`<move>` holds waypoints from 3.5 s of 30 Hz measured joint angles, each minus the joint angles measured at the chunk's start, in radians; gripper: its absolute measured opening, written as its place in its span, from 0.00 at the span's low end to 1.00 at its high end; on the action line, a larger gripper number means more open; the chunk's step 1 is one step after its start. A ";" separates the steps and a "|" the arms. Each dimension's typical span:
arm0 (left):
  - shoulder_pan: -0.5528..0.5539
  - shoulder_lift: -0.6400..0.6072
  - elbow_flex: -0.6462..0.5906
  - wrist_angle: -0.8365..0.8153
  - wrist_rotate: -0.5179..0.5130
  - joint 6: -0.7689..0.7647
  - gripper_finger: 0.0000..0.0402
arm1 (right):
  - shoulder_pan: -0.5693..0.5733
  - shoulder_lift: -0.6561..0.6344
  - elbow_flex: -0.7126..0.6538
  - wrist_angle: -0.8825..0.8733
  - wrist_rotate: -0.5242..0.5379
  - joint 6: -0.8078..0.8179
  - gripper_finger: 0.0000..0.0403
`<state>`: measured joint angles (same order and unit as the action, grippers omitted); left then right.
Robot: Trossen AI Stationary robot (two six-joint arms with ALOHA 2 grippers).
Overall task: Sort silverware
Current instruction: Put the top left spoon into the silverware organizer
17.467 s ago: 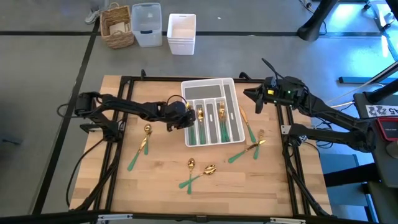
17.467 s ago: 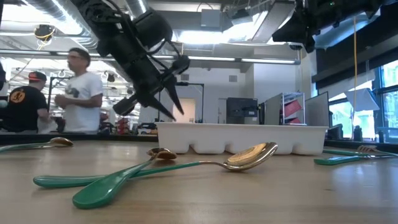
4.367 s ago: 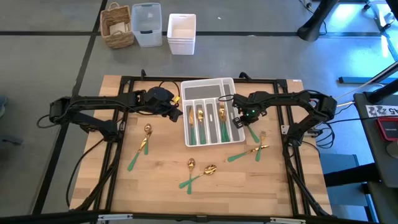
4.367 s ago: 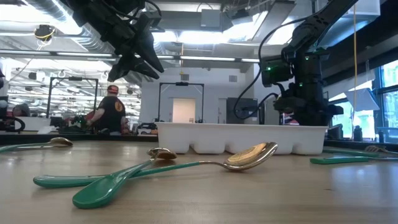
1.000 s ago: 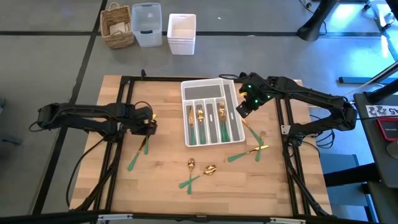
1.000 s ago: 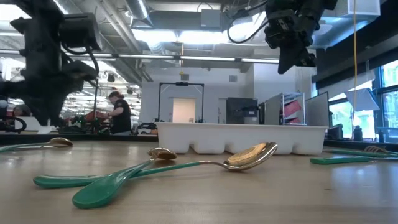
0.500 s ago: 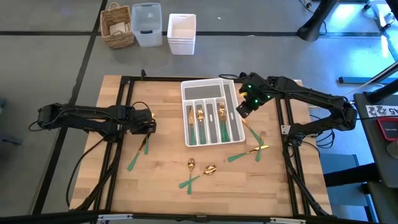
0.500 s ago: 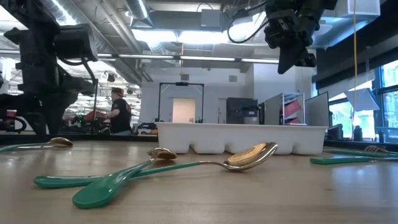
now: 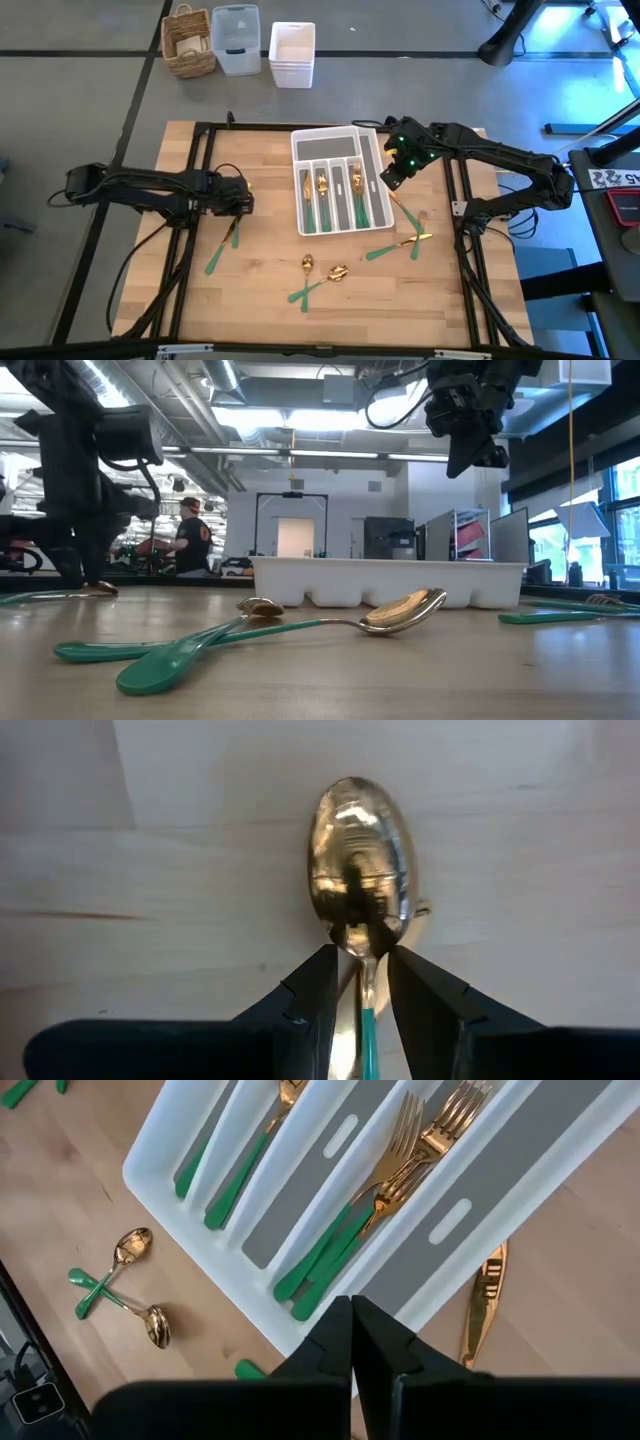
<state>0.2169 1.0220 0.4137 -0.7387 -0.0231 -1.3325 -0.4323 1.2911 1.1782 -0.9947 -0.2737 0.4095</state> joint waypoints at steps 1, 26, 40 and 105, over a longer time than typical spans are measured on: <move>0.000 0.011 0.000 -0.001 0.000 0.002 0.21 | 0.000 0.000 0.000 0.000 0.000 0.000 0.01; -0.001 0.014 0.000 0.043 0.054 -0.020 0.02 | 0.000 0.000 0.000 0.000 0.000 -0.082 0.01; -0.001 -0.143 0.011 0.610 0.040 -0.099 0.01 | 0.000 0.000 0.000 0.003 0.000 -0.159 0.01; 0.054 0.521 0.316 1.178 0.045 0.120 0.03 | 0.000 0.000 0.000 0.123 0.000 -0.267 0.01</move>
<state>0.2706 1.5432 0.7296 0.4390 0.0220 -1.2121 -0.4320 1.2915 1.1786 -0.8715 -0.2741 0.1425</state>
